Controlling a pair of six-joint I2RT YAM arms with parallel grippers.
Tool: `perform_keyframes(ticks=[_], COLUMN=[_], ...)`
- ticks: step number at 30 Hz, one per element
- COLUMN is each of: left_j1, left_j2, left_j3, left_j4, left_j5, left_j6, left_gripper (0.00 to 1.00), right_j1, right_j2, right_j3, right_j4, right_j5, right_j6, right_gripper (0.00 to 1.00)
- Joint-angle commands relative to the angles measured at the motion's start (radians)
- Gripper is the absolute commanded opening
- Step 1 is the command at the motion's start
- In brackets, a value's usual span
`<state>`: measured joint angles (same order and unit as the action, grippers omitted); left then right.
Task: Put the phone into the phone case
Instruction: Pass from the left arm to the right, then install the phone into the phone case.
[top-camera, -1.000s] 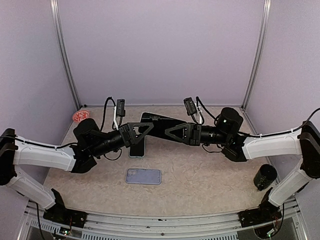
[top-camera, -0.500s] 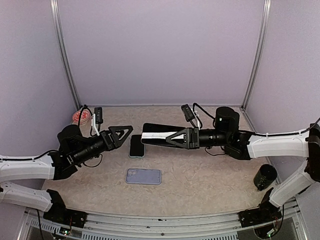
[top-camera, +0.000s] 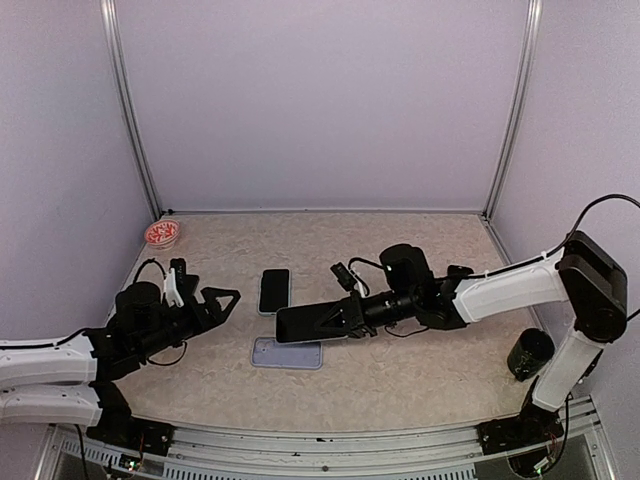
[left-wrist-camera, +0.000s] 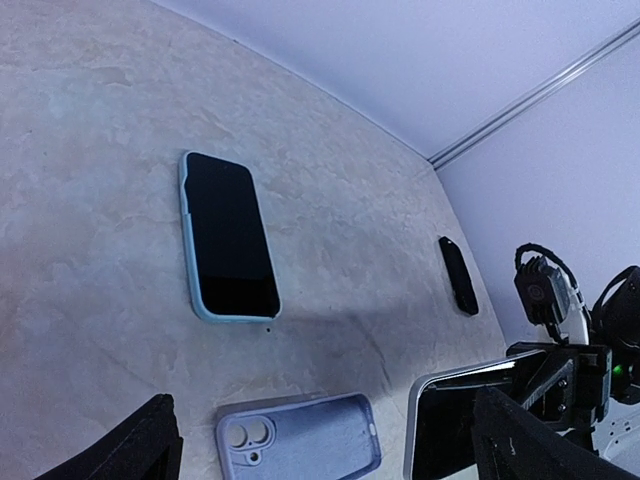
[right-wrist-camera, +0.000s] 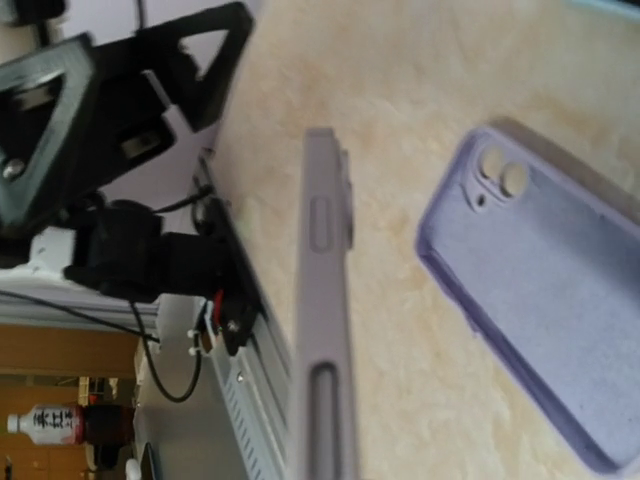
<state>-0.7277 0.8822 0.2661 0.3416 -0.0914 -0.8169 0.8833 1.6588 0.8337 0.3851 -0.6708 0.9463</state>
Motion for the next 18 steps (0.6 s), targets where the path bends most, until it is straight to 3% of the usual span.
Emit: perform_keyframes(ticks=[1, 18], left_j1=[0.021, 0.038], left_j2=[-0.010, 0.146], left_j3=[-0.059, -0.144], left_j4=[0.001, 0.232], left_j5=[-0.026, 0.107], left_j6=[-0.066, -0.106], left_gripper=[0.99, 0.99], right_j1=[0.028, 0.070], right_j2=[0.091, 0.297], right_j3=[0.141, 0.218], right_j4=[-0.090, 0.022], right_j5=[0.001, -0.011], right_j6=[0.039, 0.218], right_gripper=[0.00, 0.00])
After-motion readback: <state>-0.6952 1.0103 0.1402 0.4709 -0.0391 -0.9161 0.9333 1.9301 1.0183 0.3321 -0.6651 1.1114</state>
